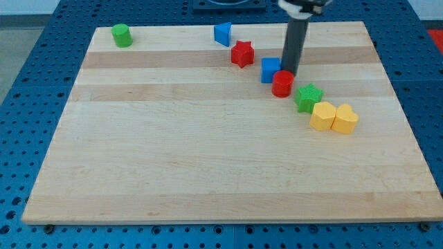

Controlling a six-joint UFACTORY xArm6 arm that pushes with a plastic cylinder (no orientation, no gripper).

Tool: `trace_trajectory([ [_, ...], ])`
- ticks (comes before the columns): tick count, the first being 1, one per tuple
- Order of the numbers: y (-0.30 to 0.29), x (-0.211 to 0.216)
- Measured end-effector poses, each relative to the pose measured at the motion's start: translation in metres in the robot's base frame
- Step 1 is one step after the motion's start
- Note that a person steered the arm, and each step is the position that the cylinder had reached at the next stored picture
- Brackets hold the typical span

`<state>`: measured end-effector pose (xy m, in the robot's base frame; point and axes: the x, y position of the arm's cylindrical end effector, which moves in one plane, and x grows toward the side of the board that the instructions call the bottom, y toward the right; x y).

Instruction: Push the yellow heart horizontally to the blue cube

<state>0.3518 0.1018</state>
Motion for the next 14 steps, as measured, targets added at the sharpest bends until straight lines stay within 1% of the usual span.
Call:
trace_trajectory([
  [1,0.036,0.004],
  [2,0.090,0.007],
  [4,0.147,0.082],
  [5,0.151,0.131],
  [6,0.138,0.175],
  [7,0.119,0.184],
  [9,0.106,0.151],
  [10,0.102,0.140],
  [12,0.089,0.126],
  [14,0.089,0.119],
])
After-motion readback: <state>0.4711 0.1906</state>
